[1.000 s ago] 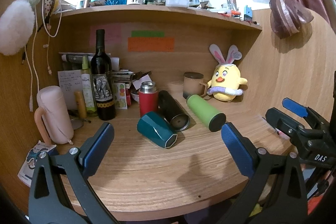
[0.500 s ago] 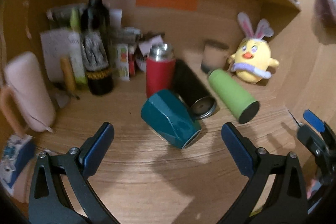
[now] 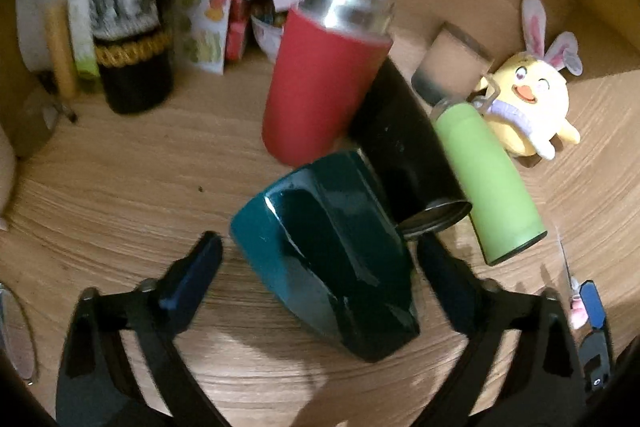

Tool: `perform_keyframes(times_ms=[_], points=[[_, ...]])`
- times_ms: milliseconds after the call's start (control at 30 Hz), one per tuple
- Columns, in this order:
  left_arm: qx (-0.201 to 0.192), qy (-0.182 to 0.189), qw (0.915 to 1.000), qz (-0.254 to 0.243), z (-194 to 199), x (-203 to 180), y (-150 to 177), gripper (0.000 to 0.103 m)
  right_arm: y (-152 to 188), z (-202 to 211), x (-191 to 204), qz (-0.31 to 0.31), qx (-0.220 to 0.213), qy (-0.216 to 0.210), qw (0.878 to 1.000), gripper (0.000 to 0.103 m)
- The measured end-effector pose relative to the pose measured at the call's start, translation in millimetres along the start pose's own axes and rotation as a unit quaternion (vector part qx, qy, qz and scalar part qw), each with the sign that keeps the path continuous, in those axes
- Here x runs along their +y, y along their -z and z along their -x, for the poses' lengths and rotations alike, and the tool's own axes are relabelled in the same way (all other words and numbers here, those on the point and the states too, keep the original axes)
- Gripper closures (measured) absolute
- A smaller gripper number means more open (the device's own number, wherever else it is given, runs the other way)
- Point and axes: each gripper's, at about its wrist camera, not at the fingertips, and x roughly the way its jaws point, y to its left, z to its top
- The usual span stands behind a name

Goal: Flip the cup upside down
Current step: 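Move the left gripper down onto the lying teal hexagonal cup and close, then lift the teal cup with the left gripper and rotate it upright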

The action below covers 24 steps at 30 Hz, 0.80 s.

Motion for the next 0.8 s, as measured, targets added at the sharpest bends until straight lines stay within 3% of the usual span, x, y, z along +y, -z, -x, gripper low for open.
perform_keyframes(times_ms=[133, 300, 800], points=[[0.030, 0.033, 0.9988, 0.021, -9.7, 5.9, -2.1, 0.023, -1.1, -1.9, -2.7, -0.004, 0.001, 0.000, 1.000, 0.000], [0.038, 0.050, 0.9979, 0.017, -3.8, 9.2, 3.8, 0.037, -0.3, -0.6, -0.3, -0.002, 0.000, -0.002, 1.000, 0.000], [0.033, 0.042, 0.9985, -0.015, 38.1, -2.7, 57.8, 0.038, 11.2, 20.1, 19.7, 0.007, -0.002, -0.009, 1.000, 0.000]])
